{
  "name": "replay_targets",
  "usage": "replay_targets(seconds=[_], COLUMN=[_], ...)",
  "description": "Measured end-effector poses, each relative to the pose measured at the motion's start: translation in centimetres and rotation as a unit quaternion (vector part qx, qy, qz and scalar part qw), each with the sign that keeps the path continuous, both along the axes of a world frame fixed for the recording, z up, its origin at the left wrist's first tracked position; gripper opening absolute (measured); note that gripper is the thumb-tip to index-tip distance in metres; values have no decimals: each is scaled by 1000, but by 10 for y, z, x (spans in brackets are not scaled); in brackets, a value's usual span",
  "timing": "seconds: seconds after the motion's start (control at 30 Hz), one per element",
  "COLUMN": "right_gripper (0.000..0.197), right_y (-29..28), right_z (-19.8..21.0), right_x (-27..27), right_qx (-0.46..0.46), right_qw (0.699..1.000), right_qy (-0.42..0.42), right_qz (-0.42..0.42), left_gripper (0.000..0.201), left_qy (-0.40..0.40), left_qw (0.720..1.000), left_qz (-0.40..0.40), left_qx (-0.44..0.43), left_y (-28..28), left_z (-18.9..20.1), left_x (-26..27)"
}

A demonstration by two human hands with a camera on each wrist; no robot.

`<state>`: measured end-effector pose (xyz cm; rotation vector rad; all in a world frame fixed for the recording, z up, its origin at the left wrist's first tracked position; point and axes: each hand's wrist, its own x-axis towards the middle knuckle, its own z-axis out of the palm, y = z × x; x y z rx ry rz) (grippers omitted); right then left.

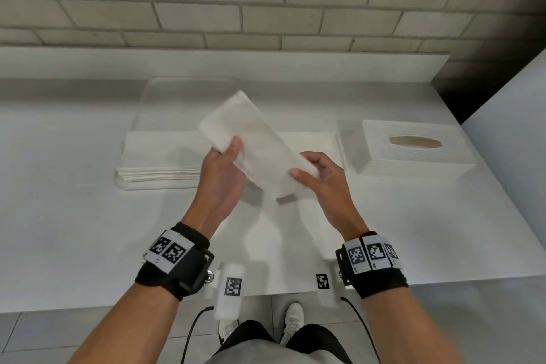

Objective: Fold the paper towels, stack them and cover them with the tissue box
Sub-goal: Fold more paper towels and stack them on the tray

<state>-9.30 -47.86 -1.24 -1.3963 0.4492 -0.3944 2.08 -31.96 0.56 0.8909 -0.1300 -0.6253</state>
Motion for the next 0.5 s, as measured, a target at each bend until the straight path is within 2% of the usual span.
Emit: replay_targets(seconds=[0.1,0.17,0.27,0.3,0.4,0.5], right_gripper=[30,37,71,70,47,26], right_y=[-3,1,-1,-6,-18,-19], right_z=[0,-4,-12,-14,-17,-21], right_x=[-2,2,4,1,-11,-17], right_qx=[78,94,54,33,-23,-70], right_qw=[996,995,996,996,995,992], right_qy=[-27,-14,67,77,99,100], right_qz=[21,26,-34,-42,-23,23], left_gripper=[32,28,29,32,41,42], left_qy=[22,36,21,4,-43,-85], left_qw=[997,993,996,999,995,974], left_qz=[-24,-44,-32,-15,19,-31], left_qx=[-72,-103,-77,-43,87,209], left_y=[0,-4,0,6,28,37], left_z=[8,8,1,-3,-18,-34], left_x=[4,1,2,6,21,21])
